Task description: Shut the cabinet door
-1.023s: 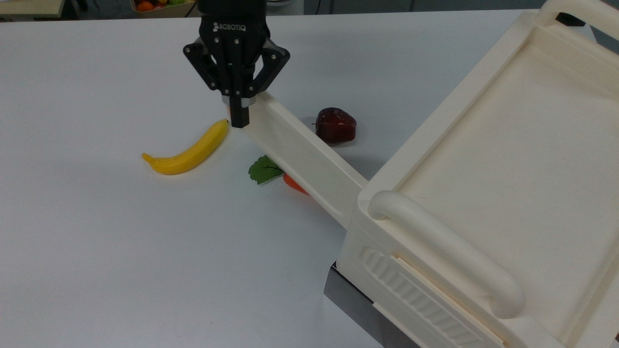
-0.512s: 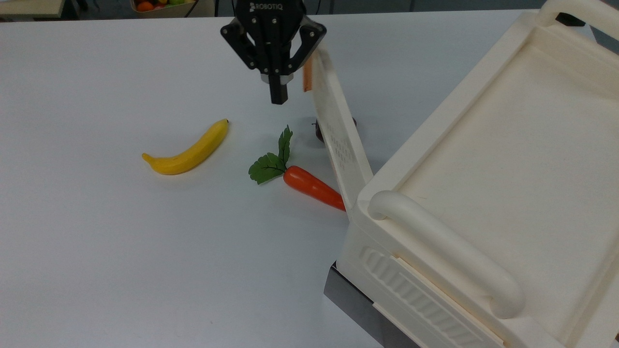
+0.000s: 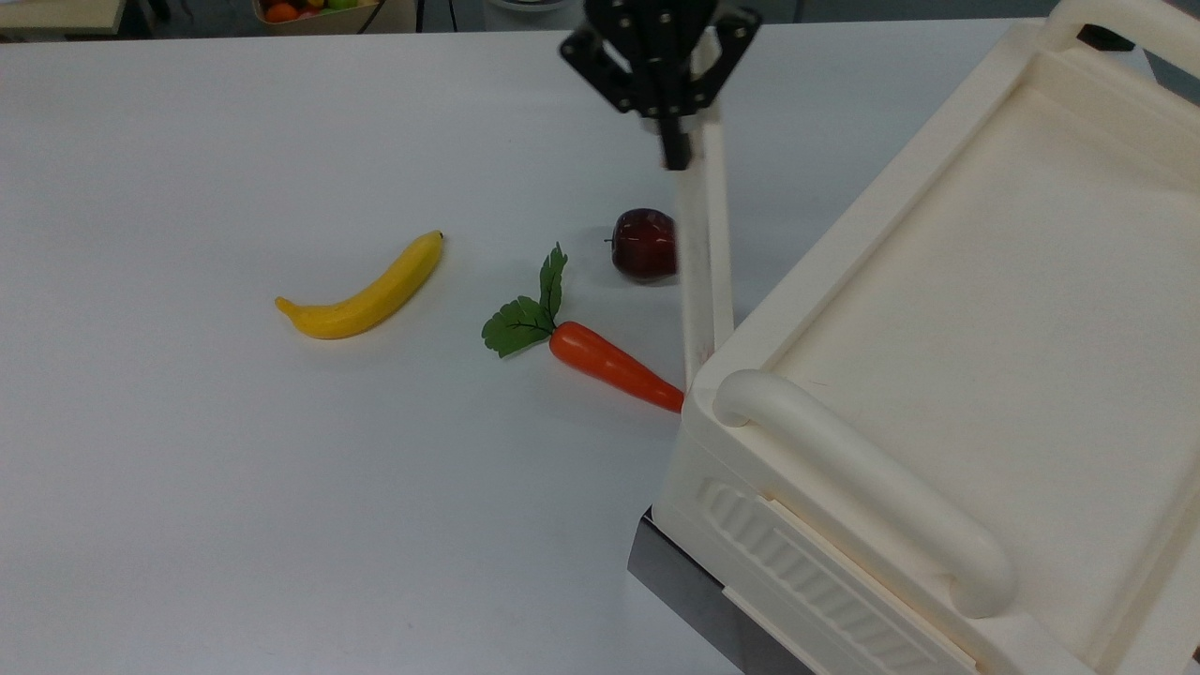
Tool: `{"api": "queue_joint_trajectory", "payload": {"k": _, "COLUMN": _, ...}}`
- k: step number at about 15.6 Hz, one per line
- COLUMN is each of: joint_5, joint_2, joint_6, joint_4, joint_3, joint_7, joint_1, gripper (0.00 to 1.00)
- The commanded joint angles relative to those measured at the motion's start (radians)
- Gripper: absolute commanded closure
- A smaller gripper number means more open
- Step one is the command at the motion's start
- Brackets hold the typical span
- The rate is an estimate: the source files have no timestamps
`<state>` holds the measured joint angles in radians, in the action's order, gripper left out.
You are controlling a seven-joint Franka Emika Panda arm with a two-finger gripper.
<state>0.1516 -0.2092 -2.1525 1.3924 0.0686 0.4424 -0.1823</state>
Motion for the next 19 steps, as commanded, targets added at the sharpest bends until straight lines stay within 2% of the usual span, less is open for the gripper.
{"api": "queue_joint_trajectory", "payload": {"k": 1, "joint_5": 0.060, "joint_2": 0.011, "joint_6": -0.003, "joint_4": 0.007, "joint_3": 0.063, "joint_7": 0.093, "joint_1": -0.009, "gripper": 1.00}}
{"api": "queue_joint_trajectory", "payload": {"k": 3, "joint_5": 0.053, "joint_2": 0.013, "joint_6": -0.049, "joint_4": 0.004, "joint_3": 0.074, "joint_7": 0.145, "joint_1": -0.016, "gripper": 1.00}}
{"api": "queue_joint_trajectory", "payload": {"k": 10, "joint_5": 0.022, "joint_2": 0.014, "joint_6": -0.029, "joint_4": 0.010, "joint_3": 0.073, "joint_7": 0.101, "joint_1": -0.008, "gripper": 1.00}}
{"api": "queue_joint_trajectory", "payload": {"k": 14, "joint_5": -0.041, "joint_2": 0.025, "joint_6": 0.115, "joint_4": 0.019, "joint_3": 0.042, "joint_7": -0.009, "joint_1": 0.017, "gripper": 1.00}}
{"api": "queue_joint_trajectory", "payload": {"k": 19, "joint_5": -0.165, "joint_2": 0.095, "joint_6": 0.394, "joint_4": 0.091, "joint_3": -0.012, "joint_7": -0.264, "joint_1": 0.041, "gripper": 1.00}}
